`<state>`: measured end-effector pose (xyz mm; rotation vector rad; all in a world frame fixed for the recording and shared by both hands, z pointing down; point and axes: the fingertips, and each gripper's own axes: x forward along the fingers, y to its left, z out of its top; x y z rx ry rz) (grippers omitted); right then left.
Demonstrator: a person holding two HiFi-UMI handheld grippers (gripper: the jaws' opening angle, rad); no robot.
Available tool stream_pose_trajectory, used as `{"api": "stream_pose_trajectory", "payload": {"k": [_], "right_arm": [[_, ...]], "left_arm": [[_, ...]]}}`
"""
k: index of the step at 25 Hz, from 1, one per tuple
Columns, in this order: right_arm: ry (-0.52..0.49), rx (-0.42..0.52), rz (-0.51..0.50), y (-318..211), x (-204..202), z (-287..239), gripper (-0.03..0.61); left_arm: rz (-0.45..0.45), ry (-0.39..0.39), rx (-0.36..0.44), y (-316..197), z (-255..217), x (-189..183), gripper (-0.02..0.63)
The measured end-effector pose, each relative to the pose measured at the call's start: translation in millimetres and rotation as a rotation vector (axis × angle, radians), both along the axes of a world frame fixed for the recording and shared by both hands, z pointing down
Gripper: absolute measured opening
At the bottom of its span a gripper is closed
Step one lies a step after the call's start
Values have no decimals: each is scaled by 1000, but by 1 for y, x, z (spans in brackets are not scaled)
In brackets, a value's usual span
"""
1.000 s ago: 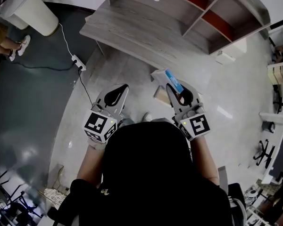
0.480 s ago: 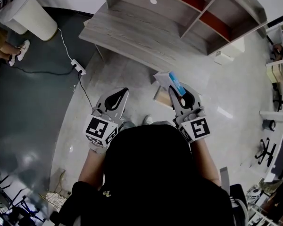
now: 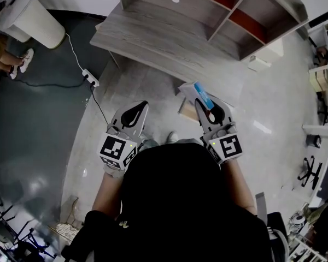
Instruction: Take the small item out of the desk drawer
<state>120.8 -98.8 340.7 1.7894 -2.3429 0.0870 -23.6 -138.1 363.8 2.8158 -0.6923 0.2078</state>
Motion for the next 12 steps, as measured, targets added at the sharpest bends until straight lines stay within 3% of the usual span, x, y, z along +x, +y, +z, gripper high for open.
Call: {"api": "stream_pose_trajectory", "payload": {"k": [12], "right_arm": [[-2, 9, -7, -1, 3, 2, 77]], "left_arm": [[-7, -5, 7, 0, 1, 3, 9]]}}
